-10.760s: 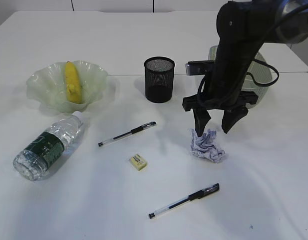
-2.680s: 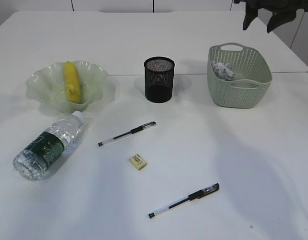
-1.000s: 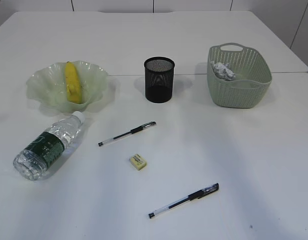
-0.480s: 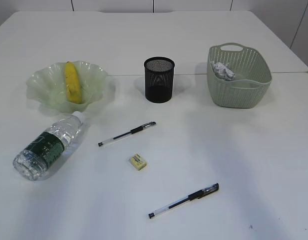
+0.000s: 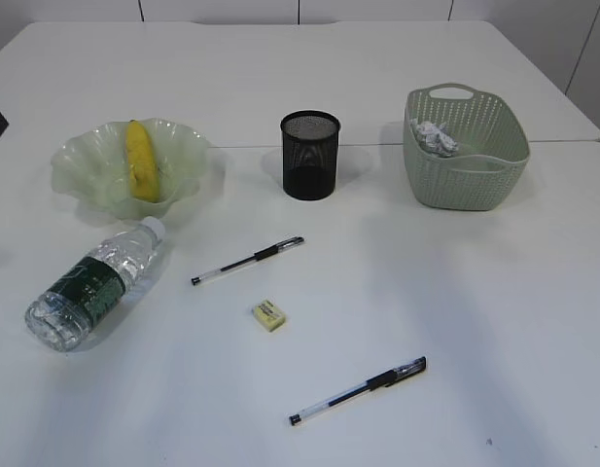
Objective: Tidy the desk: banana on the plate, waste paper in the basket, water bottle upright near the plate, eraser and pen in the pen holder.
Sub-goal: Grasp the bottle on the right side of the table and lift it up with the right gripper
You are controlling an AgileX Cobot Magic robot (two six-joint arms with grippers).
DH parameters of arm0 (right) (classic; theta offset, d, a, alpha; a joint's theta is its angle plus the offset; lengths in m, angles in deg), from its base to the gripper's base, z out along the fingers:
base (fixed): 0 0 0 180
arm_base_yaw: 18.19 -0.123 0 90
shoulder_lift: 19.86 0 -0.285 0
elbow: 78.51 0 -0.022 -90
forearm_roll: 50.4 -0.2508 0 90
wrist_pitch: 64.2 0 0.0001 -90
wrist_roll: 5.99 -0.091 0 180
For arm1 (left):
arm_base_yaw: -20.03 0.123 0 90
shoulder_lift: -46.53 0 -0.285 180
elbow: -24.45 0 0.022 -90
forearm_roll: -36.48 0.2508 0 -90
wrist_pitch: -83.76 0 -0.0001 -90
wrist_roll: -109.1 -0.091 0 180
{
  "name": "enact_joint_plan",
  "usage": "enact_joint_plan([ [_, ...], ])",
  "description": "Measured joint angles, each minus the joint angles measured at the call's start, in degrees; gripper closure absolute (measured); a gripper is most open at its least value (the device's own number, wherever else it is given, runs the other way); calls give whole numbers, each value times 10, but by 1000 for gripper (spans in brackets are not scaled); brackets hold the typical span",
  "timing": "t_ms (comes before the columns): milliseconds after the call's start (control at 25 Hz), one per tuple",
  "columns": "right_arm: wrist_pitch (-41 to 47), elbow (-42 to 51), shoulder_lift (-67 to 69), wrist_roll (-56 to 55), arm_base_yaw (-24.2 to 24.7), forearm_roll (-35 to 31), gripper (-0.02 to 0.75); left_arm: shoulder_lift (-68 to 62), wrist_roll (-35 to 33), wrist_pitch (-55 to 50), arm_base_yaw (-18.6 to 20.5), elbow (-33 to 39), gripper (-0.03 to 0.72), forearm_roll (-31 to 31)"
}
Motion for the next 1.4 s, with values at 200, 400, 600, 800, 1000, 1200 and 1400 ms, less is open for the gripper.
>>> enact_joint_plan([
  [200, 0, 0, 0, 1, 0, 0, 296, -28, 1, 2, -1, 0, 208, 1],
  [400, 0, 0, 0, 1, 0, 0, 296, -51, 21, 11, -34, 0, 201, 45],
  [600, 0, 0, 0, 3, 0, 0, 297, -81, 76, 44, -85, 0, 200, 95],
  [800, 0, 0, 0, 4, 0, 0, 296, -115, 122, 63, -118, 0, 200, 134],
  [1000, 0, 0, 0, 6, 0, 0, 297, -162, 140, 68, -140, 0, 200, 162],
  [1200, 0, 0, 0, 8, 0, 0, 297, -190, 147, 97, -148, 0, 200, 169],
  [1400, 0, 0, 0, 10, 0, 0, 296, -218, 154, 117, -148, -13, 200, 185],
])
